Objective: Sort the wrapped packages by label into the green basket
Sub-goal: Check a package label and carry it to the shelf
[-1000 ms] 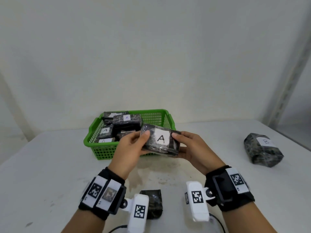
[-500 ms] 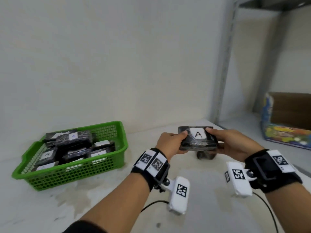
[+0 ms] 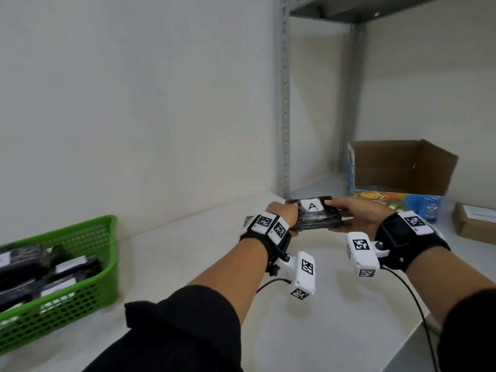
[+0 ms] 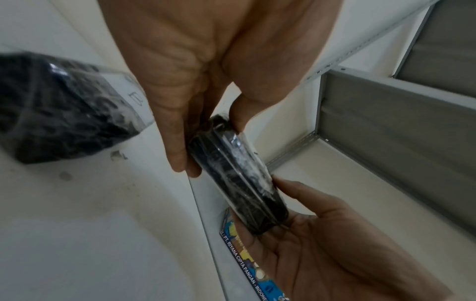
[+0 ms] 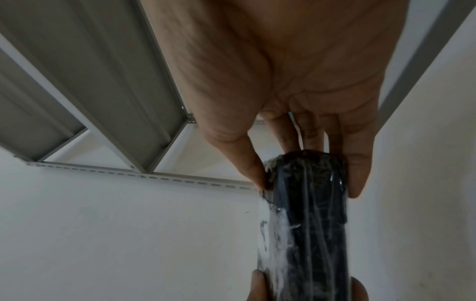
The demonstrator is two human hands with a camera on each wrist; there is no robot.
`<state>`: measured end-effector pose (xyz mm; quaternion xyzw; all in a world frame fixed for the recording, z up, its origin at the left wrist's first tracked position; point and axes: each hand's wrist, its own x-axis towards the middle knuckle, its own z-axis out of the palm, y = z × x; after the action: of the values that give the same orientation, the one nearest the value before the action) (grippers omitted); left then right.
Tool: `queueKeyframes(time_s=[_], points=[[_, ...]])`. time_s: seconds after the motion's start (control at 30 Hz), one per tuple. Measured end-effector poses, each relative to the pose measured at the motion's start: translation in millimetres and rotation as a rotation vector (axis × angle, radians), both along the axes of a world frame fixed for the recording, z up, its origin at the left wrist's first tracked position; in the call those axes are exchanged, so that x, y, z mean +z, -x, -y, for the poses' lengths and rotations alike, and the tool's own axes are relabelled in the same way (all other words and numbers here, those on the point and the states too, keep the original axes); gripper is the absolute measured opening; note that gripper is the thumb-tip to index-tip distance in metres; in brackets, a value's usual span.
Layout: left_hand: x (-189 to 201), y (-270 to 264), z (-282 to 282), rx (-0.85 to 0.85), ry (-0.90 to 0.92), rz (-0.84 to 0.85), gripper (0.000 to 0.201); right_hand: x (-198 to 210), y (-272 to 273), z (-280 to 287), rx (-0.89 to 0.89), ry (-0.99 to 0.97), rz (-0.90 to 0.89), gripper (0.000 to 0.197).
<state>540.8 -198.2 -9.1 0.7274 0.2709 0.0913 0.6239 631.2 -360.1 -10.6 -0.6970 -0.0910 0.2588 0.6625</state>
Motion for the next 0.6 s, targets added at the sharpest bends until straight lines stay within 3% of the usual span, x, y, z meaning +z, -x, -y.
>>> queueKeyframes(time_s=[0.17,0.33,0.47,0.6], points=[[-10.4,-16.4,11.5,-0.126,-0.274,-0.108,0.041,-18.4,-20.8,2.2,-0.002,0.08,-0.001,0.019],[-30.4,-19.2,8.4,-0.204,-0.602,-0.28,0.023,-47.0,-37.3,-5.7,-0.026,0.209,0.001,0.039],[-36.0,-16.9,9.8,-0.32,-0.988,-0.352,0.024,-57.5,-37.5,-17.8,-0.039,0.244,0.001,0.035],[-35.3,-10.7,11.2,-0.405,-1.199,-0.393,0.023,-59.9,-37.6,-24.8,-0.053,0.294,0.045,0.036]])
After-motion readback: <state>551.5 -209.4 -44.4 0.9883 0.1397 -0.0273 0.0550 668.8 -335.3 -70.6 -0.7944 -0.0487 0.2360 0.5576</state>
